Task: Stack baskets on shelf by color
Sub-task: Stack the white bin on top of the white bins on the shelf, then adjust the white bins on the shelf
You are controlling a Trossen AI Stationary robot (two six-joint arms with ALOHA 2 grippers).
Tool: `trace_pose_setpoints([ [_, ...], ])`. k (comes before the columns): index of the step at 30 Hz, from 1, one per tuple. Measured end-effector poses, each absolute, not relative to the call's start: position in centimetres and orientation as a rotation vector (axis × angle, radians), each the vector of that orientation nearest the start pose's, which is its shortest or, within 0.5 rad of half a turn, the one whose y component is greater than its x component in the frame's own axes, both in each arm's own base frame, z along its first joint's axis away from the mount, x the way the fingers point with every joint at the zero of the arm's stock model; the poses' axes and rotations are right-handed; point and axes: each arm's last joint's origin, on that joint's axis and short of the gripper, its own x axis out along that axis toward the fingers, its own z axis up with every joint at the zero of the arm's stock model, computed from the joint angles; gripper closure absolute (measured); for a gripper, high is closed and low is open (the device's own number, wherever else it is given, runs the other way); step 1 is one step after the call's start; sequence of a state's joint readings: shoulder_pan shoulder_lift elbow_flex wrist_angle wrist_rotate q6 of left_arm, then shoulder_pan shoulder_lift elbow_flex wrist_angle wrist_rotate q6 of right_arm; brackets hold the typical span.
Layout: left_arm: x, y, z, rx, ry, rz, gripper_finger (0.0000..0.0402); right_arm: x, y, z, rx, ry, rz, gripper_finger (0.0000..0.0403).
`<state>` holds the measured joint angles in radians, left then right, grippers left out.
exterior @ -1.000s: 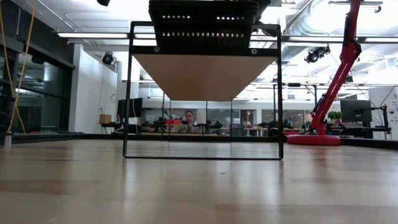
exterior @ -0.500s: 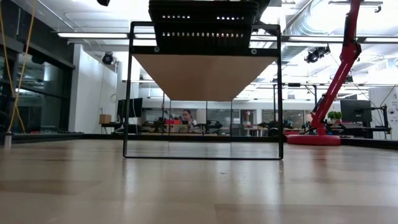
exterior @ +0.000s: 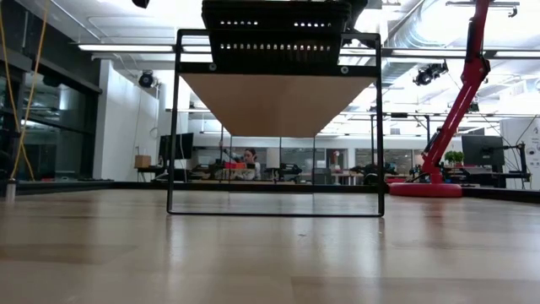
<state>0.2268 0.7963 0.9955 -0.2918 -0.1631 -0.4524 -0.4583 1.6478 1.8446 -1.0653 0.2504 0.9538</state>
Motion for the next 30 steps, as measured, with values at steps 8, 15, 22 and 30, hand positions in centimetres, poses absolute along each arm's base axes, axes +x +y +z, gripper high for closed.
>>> trace_pose_setpoints([
  [8, 15.4, 4.0, 39.1, -0.449, 0.004, 0.404, 0.0259, 29.3, -15.3, 40.0, 0.878, 0.528, -1.021, 0.0402],
  [15, 15.4, 4.1, 39.1, -0.449, 0.003, 0.406, 0.0259, 29.4, -15.2, 40.0, 0.896, 0.535, -1.000, 0.0401],
  [22, 15.4, 4.1, 39.1, -0.454, 0.002, 0.407, 0.0259, 29.4, -15.1, 40.0, 0.884, 0.539, -0.995, 0.0328],
  [30, 15.4, 4.1, 39.1, -0.456, 0.001, 0.409, 0.0259, 28.8, -14.9, 41.1, 0.771, 0.513, -0.989, 0.0215],
])
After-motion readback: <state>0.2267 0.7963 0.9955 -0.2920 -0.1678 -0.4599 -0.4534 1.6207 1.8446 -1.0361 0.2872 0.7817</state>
